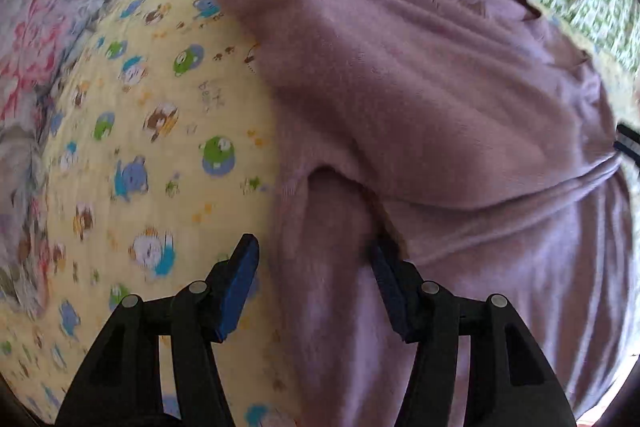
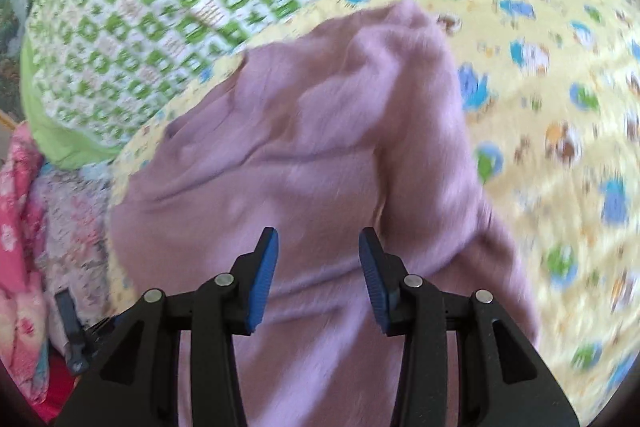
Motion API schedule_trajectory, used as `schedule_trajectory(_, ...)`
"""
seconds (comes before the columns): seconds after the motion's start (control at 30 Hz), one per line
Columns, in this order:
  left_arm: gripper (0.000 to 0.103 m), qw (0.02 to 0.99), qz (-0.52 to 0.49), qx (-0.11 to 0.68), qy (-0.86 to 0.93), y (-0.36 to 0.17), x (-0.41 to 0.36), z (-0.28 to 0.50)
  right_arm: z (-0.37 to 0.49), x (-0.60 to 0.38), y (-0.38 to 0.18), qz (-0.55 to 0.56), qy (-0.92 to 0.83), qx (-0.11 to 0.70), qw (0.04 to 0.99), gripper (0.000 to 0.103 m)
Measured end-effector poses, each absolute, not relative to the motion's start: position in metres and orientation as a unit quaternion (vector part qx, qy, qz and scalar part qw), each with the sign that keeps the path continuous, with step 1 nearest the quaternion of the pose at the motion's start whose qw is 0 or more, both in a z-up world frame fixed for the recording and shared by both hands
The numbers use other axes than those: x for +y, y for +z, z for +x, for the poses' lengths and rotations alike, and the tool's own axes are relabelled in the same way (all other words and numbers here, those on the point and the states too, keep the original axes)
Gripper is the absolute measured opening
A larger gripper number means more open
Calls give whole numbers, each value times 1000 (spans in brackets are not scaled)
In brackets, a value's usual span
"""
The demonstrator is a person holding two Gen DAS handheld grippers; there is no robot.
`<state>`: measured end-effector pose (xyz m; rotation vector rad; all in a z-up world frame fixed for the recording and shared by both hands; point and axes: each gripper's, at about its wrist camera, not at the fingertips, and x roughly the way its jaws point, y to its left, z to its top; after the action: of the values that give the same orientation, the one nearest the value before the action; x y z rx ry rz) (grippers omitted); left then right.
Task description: Fold small clothes
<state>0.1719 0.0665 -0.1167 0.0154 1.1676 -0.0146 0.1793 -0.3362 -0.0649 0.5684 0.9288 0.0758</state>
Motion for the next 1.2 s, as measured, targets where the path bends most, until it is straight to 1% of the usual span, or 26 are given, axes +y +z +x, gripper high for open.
schedule_trajectory(0.1, 61, 840, 30, 542, 8, -123, 61, 181, 206, -338, -89, 232, 3, 492, 839, 45)
schedule_trajectory(0.2, 61, 849, 24, 526, 35, -121, 60, 194, 214, -329, -96, 231, 34, 489, 841, 44)
schedule_trajectory(0.27, 59, 856, 8, 513, 62, -119, 66, 201, 216, -321, -91, 239, 69, 483, 840, 5)
schedule_trajectory(0.3, 53, 858, -6, 507, 81, -120, 65, 212, 213, -320, -81, 252, 86, 468, 843, 7)
schedule_trajectory(0.37, 46, 859, -45, 497, 117, -115, 82, 214, 202, -321, -53, 277, 128, 413, 858, 6)
schedule_trajectory(0.43, 46, 860, -107, 481, 131, -111, 105, 207, 183, -324, -12, 286, 160, 349, 878, 6)
schedule_trajectory(0.47, 47, 859, -127, 477, 136, -112, 111, 207, 179, -325, -4, 279, 157, 343, 883, 6)
schedule_trajectory(0.53, 47, 856, -148, 473, 145, -113, 122, 204, 177, -335, -5, 285, 152, 352, 878, 6)
schedule_trajectory(0.6, 47, 858, -175, 460, 146, -110, 123, 196, 179, -342, -21, 277, 129, 374, 876, 6)
schedule_trajectory(0.8, 47, 859, -207, 445, 149, -110, 125, 168, 182, -338, -89, 241, 89, 474, 842, 7)
schedule_trajectory(0.87, 47, 858, -211, 446, 142, -113, 126, 167, 181, -334, -102, 229, 75, 506, 828, 12)
schedule_trajectory(0.97, 49, 855, -221, 454, 121, -116, 132, 164, 171, -330, -95, 197, 43, 524, 827, 14)
schedule_trajectory(1.0, 49, 855, -222, 454, 113, -114, 135, 159, 167, -329, -86, 184, 29, 521, 833, 18)
schedule_trajectory(1.03, 49, 856, -217, 456, 113, -111, 136, 155, 162, -326, -74, 167, 16, 510, 843, 27)
schedule_trajectory(1.07, 47, 856, -209, 458, 118, -107, 138, 149, 160, -323, -66, 158, 16, 500, 851, 32)
schedule_trajectory(1.1, 47, 856, -211, 458, 117, -103, 142, 139, 158, -316, -53, 150, 32, 482, 863, 38)
schedule_trajectory(1.2, 47, 852, -278, 438, 69, -86, 155, 115, 173, -277, -24, 127, 116, 458, 872, 39)
